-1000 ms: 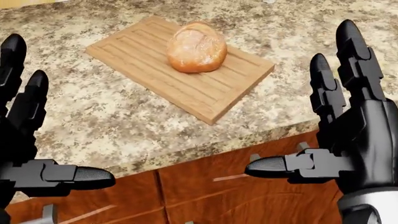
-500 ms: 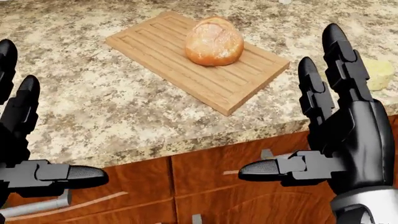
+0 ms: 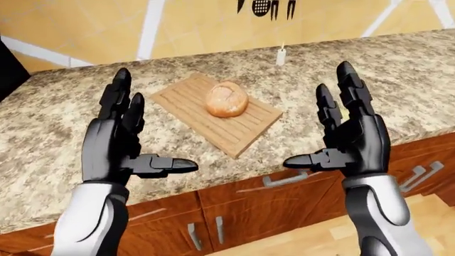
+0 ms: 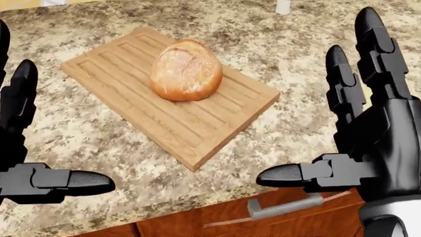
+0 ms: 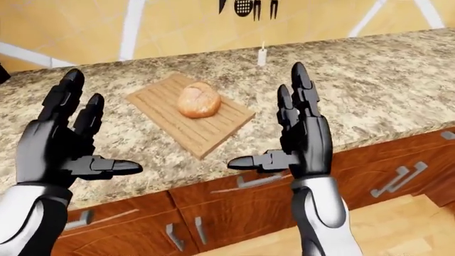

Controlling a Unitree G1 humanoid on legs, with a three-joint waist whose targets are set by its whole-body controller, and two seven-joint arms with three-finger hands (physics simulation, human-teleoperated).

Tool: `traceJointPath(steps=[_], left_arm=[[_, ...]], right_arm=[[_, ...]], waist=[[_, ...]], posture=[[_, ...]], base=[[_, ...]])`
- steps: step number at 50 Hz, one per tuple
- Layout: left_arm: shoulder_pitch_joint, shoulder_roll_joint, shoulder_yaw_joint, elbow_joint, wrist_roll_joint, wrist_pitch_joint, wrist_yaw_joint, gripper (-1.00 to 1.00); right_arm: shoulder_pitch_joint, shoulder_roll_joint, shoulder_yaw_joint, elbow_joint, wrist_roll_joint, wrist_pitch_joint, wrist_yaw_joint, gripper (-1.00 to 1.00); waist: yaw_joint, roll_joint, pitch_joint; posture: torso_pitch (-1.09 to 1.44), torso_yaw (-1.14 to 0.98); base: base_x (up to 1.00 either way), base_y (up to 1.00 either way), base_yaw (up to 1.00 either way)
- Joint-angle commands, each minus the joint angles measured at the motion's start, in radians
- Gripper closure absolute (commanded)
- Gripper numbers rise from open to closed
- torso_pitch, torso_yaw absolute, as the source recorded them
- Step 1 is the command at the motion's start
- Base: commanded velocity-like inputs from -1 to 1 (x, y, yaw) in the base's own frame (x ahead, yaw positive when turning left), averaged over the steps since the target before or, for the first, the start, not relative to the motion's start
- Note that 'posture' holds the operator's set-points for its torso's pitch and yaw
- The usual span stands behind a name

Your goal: Pick up the wedge of cheese and place it on the slice of bread to prepare a simple cheese on bread dish.

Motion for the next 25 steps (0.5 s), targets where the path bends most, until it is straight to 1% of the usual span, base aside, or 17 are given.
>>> traceJointPath(steps=[1, 2, 3, 4, 5, 6, 7, 8, 9, 10, 11, 12, 13, 14, 18, 23, 25], left_arm=[[-0.004, 0.003, 0.002, 0.002, 0.001, -0.020, 0.001, -1.00], [-0.002, 0.003, 0.000, 0.001, 0.002, -0.021, 0.002, -1.00], [-0.002, 0.003, -0.002, -0.002, 0.002, -0.019, 0.003, -1.00], [-0.004, 0.003, 0.000, -0.005, 0.001, -0.014, 0.004, -1.00], [-0.007, 0.004, 0.001, -0.005, 0.000, -0.011, 0.004, -1.00], [-0.011, 0.005, 0.003, -0.008, -0.002, -0.006, 0.005, -1.00], [-0.015, 0.006, 0.004, -0.015, -0.005, 0.002, 0.007, -1.00], [-0.017, 0.007, 0.006, -0.018, -0.007, 0.006, 0.008, -1.00], [-0.018, 0.008, 0.009, -0.021, -0.010, 0.010, 0.009, -1.00], [-0.022, 0.011, 0.015, -0.027, -0.015, 0.018, 0.010, -1.00], [-0.026, 0.013, 0.021, -0.030, -0.020, 0.024, 0.010, -1.00], [-0.030, 0.016, 0.028, -0.034, -0.025, 0.031, 0.011, -1.00], [-0.035, 0.019, 0.034, -0.039, -0.031, 0.038, 0.013, -1.00], [-0.038, 0.022, 0.038, -0.043, -0.036, 0.044, 0.016, -1.00], [-0.038, 0.030, 0.051, -0.048, -0.051, 0.048, 0.021, -1.00], [-0.021, 0.030, 0.052, -0.045, -0.056, 0.028, 0.022, -1.00], [-0.015, 0.030, 0.052, -0.044, -0.057, 0.022, 0.022, -1.00]], right_arm=[[-0.005, 0.000, -0.001, -0.018, 0.005, -0.011, 0.000, -1.00], [-0.003, 0.000, 0.000, -0.019, 0.003, -0.012, 0.000, -1.00], [-0.004, 0.000, -0.001, -0.021, 0.005, -0.012, 0.000, -1.00], [-0.004, -0.001, -0.002, -0.027, 0.006, -0.009, 0.000, -1.00], [-0.006, -0.002, -0.002, -0.034, 0.007, -0.012, 0.001, -1.00], [-0.008, -0.003, -0.005, -0.042, 0.011, -0.007, 0.000, -1.00], [-0.010, -0.004, -0.007, -0.054, 0.017, -0.005, 0.000, -1.00], [-0.013, -0.006, -0.008, -0.062, 0.019, 0.001, -0.002, -1.00], [-0.017, -0.007, -0.009, -0.069, 0.022, 0.006, -0.005, -1.00], [-0.024, -0.010, -0.012, -0.079, 0.027, 0.015, -0.008, -1.00], [-0.033, -0.013, -0.015, -0.085, 0.032, 0.023, -0.011, -1.00], [-0.049, -0.019, -0.019, -0.097, 0.038, 0.042, -0.018, -1.00], [-0.063, -0.024, -0.021, -0.106, 0.044, 0.057, -0.024, -1.00], [-0.074, -0.029, -0.023, -0.112, 0.048, 0.069, -0.029, -1.00], [-0.095, -0.041, -0.022, -0.121, 0.051, 0.095, -0.040, -1.00], [-0.127, -0.057, -0.040, -0.105, 0.056, 0.110, -0.042, -1.00], [-0.143, -0.073, -0.053, -0.087, 0.052, 0.107, -0.039, -1.00]], waist=[[0.010, 0.050, -0.027], [0.006, -0.004, -0.007], [0.009, 0.005, -0.026], [0.015, -0.003, -0.025], [0.006, -0.026, -0.032], [0.009, -0.044, -0.030], [0.015, -0.062, -0.020], [0.019, -0.093, -0.011], [0.022, -0.127, -0.014], [0.020, -0.086, -0.007], [0.017, -0.087, -0.014], [0.009, -0.079, -0.019], [0.008, -0.067, -0.023], [0.010, -0.061, -0.025], [0.004, -0.067, -0.038], [0.006, -0.073, -0.042], [0.007, -0.075, -0.041]], posture=[[0.00, 0.00], [0.00, 0.00], [0.00, 0.00], [0.00, 0.00], [0.00, 0.00], [0.00, 0.00], [0.00, 0.00], [0.00, 0.00], [0.00, 0.00], [0.00, 0.00], [0.00, 0.00], [0.00, 0.00], [0.00, 0.00], [0.00, 0.00], [0.00, 0.00], [0.00, 0.00], [0.00, 0.00]], base=[[0.00, -0.64, 0.00], [0.00, -0.64, 0.00], [0.00, -0.34, 0.00], [0.00, 0.00, 0.00], [0.00, 0.00, 0.00], [0.00, 0.00, 0.00], [0.00, 0.00, 0.00], [0.00, 0.00, 0.00], [0.00, 0.00, 0.00], [0.00, 0.00, 0.00], [0.00, 0.00, 0.00], [0.00, 0.00, 0.00], [0.00, 0.00, 0.00], [0.00, 0.00, 0.00], [0.00, 0.00, 0.00], [0.00, 0.00, 0.00], [0.00, 0.00, 0.00]])
